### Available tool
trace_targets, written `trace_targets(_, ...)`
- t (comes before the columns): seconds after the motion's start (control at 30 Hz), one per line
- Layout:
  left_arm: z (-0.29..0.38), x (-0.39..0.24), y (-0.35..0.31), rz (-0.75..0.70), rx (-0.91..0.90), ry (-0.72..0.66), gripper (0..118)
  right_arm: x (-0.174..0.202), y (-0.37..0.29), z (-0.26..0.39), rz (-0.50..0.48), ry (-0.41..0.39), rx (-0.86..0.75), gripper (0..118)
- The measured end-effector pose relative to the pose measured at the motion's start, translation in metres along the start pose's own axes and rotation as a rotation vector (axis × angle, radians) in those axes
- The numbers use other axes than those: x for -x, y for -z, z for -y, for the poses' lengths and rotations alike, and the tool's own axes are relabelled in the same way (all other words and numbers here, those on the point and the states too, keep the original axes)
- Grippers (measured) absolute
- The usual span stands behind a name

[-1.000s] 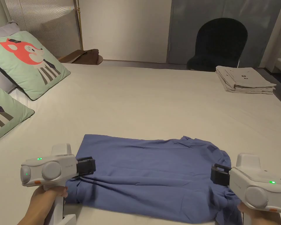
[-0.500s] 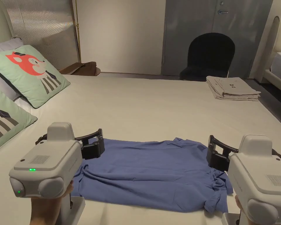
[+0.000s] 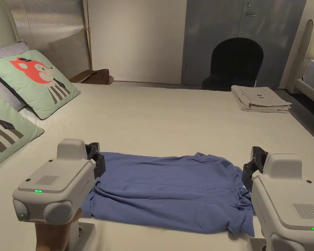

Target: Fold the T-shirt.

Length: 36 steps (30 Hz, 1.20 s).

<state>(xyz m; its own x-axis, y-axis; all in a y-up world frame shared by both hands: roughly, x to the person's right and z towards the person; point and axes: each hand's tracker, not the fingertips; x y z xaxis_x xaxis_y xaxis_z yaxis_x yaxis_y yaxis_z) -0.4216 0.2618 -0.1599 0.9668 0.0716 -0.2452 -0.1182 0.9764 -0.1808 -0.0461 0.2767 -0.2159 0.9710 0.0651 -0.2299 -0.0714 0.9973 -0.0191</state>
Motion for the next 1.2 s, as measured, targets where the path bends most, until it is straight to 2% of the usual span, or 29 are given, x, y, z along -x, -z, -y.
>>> trace_targets(0.17,0.016,0.024,0.038,-0.003,0.262,-0.014,0,-0.002,0.010,0.004,-0.006,0.001,0.018,0)
trace_targets(0.27,0.033,0.047,0.065,-0.012,0.425,-0.075,0,-0.004,0.019,0.010,-0.004,-0.005,0.039,0)
trace_targets(0.4,0.057,0.071,0.094,-0.036,0.567,-0.085,3,-0.007,0.030,0.020,0.000,-0.003,0.077,0)
trace_targets(0.43,0.064,0.073,0.097,-0.036,0.605,-0.076,14,-0.007,0.034,0.023,0.003,-0.005,0.086,0)
trace_targets(0.47,0.070,0.077,0.102,-0.053,0.631,-0.095,42,-0.008,0.037,0.026,0.008,-0.007,0.097,0)
trace_targets(0.5,0.077,0.081,0.107,-0.053,0.655,-0.122,64,-0.009,0.041,0.029,0.010,-0.007,0.108,0)
trace_targets(0.53,0.083,0.084,0.111,-0.054,0.681,-0.134,81,-0.009,0.044,0.032,0.012,-0.005,0.120,0)
trace_targets(0.57,0.090,0.087,0.113,-0.072,0.690,-0.145,94,-0.010,0.048,0.034,0.014,-0.004,0.132,0)
trace_targets(0.6,0.097,0.088,0.116,-0.088,0.697,-0.143,95,-0.011,0.051,0.037,0.016,-0.002,0.142,0)
trace_targets(0.73,0.119,0.093,0.127,-0.131,0.763,-0.140,91,-0.013,0.063,0.046,0.021,0.001,0.175,0)
trace_targets(0.87,0.132,0.088,0.130,-0.106,0.793,-0.141,49,-0.016,0.069,0.054,0.023,0.000,0.198,0)
trace_targets(0.93,0.131,0.081,0.127,-0.087,0.771,-0.154,34,-0.018,0.070,0.059,0.027,0.002,0.213,0)
trace_targets(0.97,0.128,0.079,0.126,-0.089,0.755,-0.134,16,-0.020,0.070,0.061,0.030,0.005,0.222,0)
trace_targets(1.0,0.126,0.075,0.125,-0.076,0.745,-0.110,7,-0.022,0.071,0.063,0.032,0.009,0.232,0)
trace_targets(1.1,0.122,0.074,0.126,-0.047,0.748,-0.119,6,-0.031,0.071,0.072,0.050,0.032,0.272,0)
trace_targets(1.2,0.115,0.071,0.121,-0.048,0.703,-0.076,6,-0.047,0.082,0.094,0.074,0.099,0.426,1)
